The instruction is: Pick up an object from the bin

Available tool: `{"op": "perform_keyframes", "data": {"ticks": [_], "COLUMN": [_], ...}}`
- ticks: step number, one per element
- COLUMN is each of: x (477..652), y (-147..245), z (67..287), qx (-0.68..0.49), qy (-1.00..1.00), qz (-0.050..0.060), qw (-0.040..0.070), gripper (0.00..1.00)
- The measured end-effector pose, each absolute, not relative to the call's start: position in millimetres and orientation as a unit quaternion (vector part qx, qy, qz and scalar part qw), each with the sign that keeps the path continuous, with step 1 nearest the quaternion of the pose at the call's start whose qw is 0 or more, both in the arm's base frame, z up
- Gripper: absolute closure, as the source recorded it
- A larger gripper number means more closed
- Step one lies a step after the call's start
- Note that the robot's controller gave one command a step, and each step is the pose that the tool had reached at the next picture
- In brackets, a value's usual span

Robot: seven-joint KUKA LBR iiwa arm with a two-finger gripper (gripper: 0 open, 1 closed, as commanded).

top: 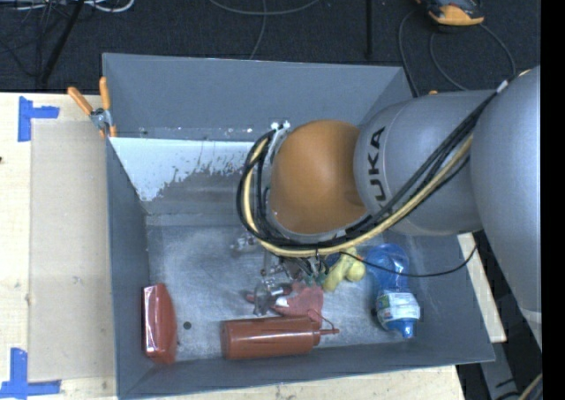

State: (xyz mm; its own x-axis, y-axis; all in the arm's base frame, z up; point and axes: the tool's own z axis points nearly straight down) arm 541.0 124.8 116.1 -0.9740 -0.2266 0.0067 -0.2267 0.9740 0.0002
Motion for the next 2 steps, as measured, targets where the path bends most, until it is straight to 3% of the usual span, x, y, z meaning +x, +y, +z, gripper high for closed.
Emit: {"op": "perform_keyframes", "data": {"ticks": [1,2], "x": [552.5,569.1], "y": [68.2,41.2], "z": [121.3,75.6], "qx": [0.142,0.196], "qy": [-0.99,-0.981], "qz": [0.0,-0.003], "qw": [0.0,-0.001], "gripper": [0.0,0.0]}}
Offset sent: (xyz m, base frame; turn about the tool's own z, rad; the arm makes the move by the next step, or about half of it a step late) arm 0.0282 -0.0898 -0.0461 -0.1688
